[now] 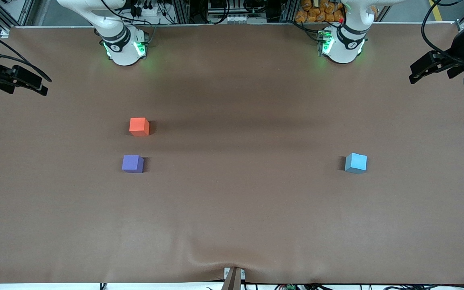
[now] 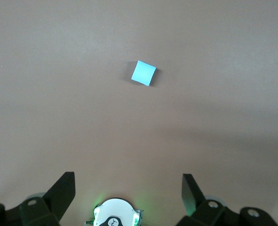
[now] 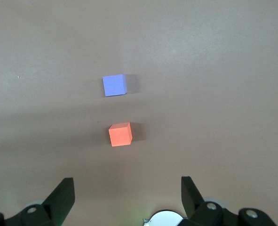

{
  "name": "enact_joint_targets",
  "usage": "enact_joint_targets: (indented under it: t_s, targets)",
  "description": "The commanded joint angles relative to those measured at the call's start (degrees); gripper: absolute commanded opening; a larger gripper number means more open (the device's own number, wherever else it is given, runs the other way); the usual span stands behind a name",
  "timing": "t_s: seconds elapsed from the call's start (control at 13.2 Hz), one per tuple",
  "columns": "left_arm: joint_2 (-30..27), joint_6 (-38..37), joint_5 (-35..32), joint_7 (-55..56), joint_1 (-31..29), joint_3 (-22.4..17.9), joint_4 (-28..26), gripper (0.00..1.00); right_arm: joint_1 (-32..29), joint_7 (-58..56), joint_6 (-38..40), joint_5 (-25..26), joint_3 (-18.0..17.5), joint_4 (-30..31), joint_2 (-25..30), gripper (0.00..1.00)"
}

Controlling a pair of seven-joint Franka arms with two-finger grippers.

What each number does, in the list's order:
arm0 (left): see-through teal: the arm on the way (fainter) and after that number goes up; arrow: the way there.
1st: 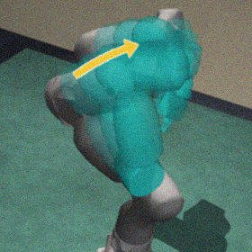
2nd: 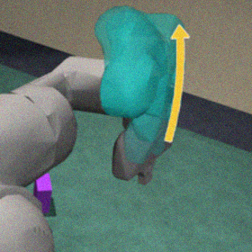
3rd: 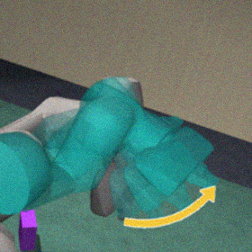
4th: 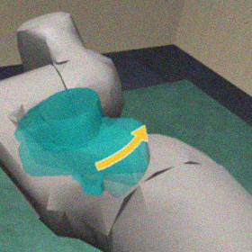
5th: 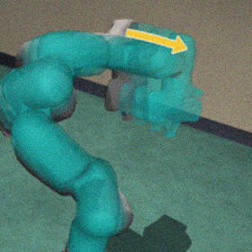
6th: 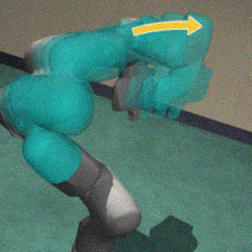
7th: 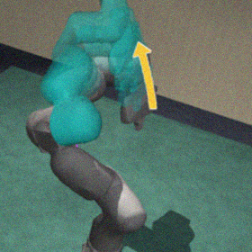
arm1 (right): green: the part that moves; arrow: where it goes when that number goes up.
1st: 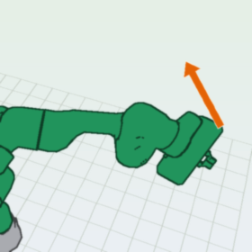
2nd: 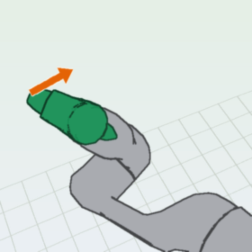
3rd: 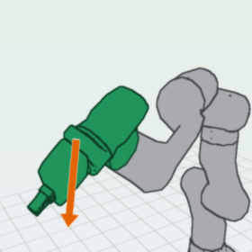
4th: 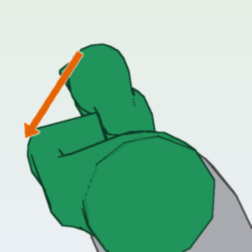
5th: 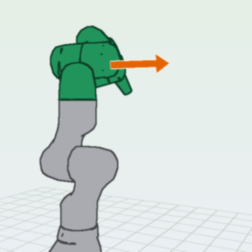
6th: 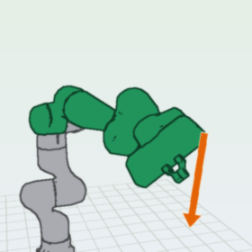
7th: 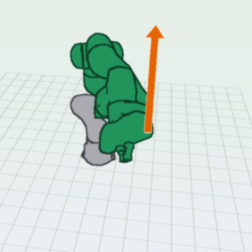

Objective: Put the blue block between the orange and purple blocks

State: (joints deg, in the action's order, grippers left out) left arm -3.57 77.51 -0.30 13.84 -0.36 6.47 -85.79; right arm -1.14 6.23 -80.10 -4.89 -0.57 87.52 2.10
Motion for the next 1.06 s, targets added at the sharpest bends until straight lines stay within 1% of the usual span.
enact_joint_targets:
  t_s: [0.0,0.23,0.61,0.99]
  targets:
    - [-1.44,-1.05,0.39,-1.01,-0.6,0.03,-0.78,1.0,-1.5,-0.7,0.39,-0.65,-0.84,0.01,0.27,1.0]
    - [-1.09,-1.05,0.39,-1.01,-0.6,-0.15,0.09,1.0,-1.5,-0.7,0.3,-0.56,-0.84,0.01,0.27,1.0]
    - [-0.91,-0.79,0.22,-1.01,-0.6,0.2,0.01,1.0,-1.32,-0.7,0.39,-0.56,-0.84,0.01,0.27,1.0]
    - [-0.48,1.67,0.3,-1.1,-0.78,0.29,-0.96,1.0,-1.41,-0.7,0.3,-0.56,-0.84,0.01,0.18,1.0]
